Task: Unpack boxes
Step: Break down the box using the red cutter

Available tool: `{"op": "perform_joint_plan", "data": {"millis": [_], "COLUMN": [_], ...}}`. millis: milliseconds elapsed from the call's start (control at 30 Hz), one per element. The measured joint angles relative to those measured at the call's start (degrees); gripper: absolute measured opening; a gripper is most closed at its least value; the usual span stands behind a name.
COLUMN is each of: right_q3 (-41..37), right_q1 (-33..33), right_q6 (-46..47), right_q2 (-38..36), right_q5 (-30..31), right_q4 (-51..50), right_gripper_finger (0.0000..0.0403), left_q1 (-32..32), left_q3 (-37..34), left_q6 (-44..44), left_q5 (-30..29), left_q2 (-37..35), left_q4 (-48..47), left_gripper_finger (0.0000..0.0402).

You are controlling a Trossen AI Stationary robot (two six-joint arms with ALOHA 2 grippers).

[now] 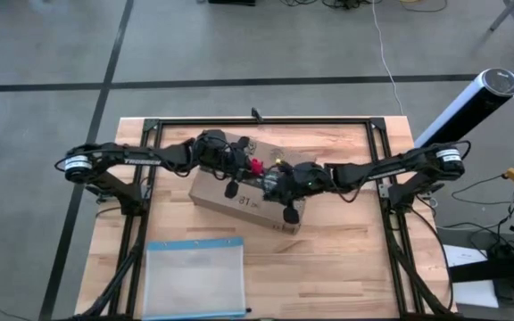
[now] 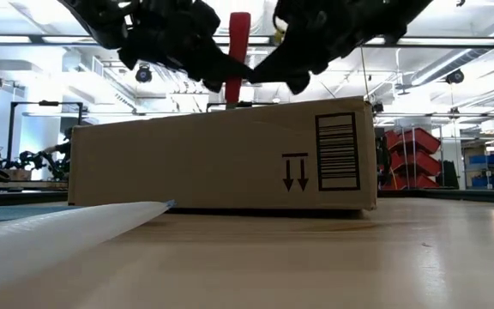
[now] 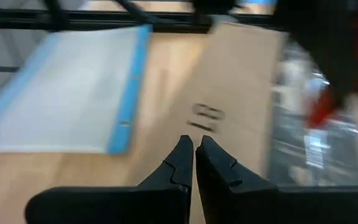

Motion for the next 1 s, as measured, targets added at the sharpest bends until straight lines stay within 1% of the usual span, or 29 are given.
{"op": "perform_joint_plan", "data": {"millis": [67,200,400,600,1000], "right_q3": [0.0,0.0,0.0,0.0,0.3], "right_q1": [0.2,0.0,0.0,0.1,1.6], "right_q6": [0.1,0.5,1.4,3.4,7.0], "right_q2": [1.3,3.2,5.1,6.0,5.4], "right_q5": [-1.4,-1.4,-1.5,-1.5,-1.4], "right_q4": [2.1,4.8,4.8,-0.1,-11.7], "right_gripper_finger": [0.0000,0.0000,0.0000,0.0000,0.0000], "left_q1": [0.0,0.0,0.6,1.3,1.3], "left_q3": [-0.5,-1.0,-2.4,-5.0,-5.2], "left_q6": [0.0,0.1,1.3,0.8,0.4], "left_q5": [0.0,0.1,0.0,0.2,0.7], "left_q2": [-0.6,-1.7,-3.2,-4.1,-4.1], "left_q4": [0.2,0.3,1.8,6.2,9.3], "left_gripper_finger": [0.0022,0.0022,0.0022,0.0022,0.0022]}}
